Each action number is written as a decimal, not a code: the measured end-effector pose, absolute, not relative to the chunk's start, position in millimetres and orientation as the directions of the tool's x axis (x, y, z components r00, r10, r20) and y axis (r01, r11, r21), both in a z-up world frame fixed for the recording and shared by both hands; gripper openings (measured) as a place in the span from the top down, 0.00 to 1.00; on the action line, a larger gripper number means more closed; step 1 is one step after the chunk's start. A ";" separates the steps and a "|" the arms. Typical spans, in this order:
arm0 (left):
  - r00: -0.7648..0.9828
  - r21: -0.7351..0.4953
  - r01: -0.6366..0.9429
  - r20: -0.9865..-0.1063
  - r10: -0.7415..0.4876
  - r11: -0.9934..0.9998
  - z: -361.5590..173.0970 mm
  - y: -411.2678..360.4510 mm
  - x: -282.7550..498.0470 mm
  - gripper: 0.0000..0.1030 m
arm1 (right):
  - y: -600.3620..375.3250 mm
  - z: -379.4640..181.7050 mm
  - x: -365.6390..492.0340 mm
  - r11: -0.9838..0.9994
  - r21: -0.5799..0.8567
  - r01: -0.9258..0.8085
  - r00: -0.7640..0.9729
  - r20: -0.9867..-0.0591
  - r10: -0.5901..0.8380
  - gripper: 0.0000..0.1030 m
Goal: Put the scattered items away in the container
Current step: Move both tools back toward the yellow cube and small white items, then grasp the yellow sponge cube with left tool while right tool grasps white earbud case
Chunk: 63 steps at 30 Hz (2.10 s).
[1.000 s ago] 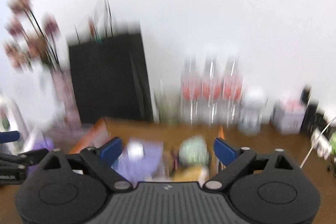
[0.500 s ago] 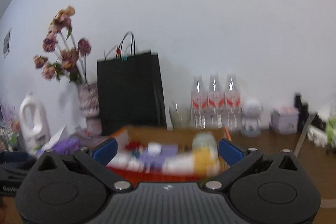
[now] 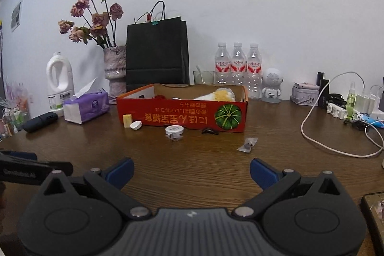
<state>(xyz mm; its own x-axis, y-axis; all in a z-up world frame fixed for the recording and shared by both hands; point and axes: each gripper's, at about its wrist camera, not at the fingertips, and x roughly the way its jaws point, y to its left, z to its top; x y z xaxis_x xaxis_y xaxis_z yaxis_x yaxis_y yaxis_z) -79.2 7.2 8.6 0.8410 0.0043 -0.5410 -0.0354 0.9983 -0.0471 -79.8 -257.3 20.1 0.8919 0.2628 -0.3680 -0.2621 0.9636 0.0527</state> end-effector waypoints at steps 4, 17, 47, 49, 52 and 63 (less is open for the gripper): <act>0.838 -0.048 -0.025 -0.546 -0.005 0.999 7.4 2.7 -74.4 0.00 | -263.6 19.2 -75.2 0.964 0.078 -0.255 0.885 -0.382 0.265 0.00; 0.852 -0.069 0.037 -0.519 -0.067 0.997 31.1 29.8 76.8 0.32 | -194.2 40.9 15.2 0.886 -0.001 -0.463 0.801 -0.429 0.418 0.20; 0.860 -0.179 -0.104 -0.511 -0.003 0.978 24.7 106.5 104.8 0.78 | -53.3 -2.8 165.9 0.894 0.014 -0.448 0.677 -0.648 0.349 0.73; 0.862 -0.160 -0.100 -0.507 0.005 0.982 25.0 103.7 102.8 0.78 | -56.4 -1.8 159.5 0.895 0.025 -0.446 0.678 -0.643 0.355 0.73; 0.878 -0.065 -0.109 -0.474 0.065 0.992 26.7 89.4 93.1 0.78 | -68.8 7.0 145.5 0.901 0.033 -0.433 0.701 -0.615 0.360 0.73; 0.935 -0.082 0.070 -0.343 -0.094 0.994 55.4 5.9 14.9 0.77 | -201.4 62.9 59.9 0.971 0.031 -0.239 0.874 -0.429 0.229 0.73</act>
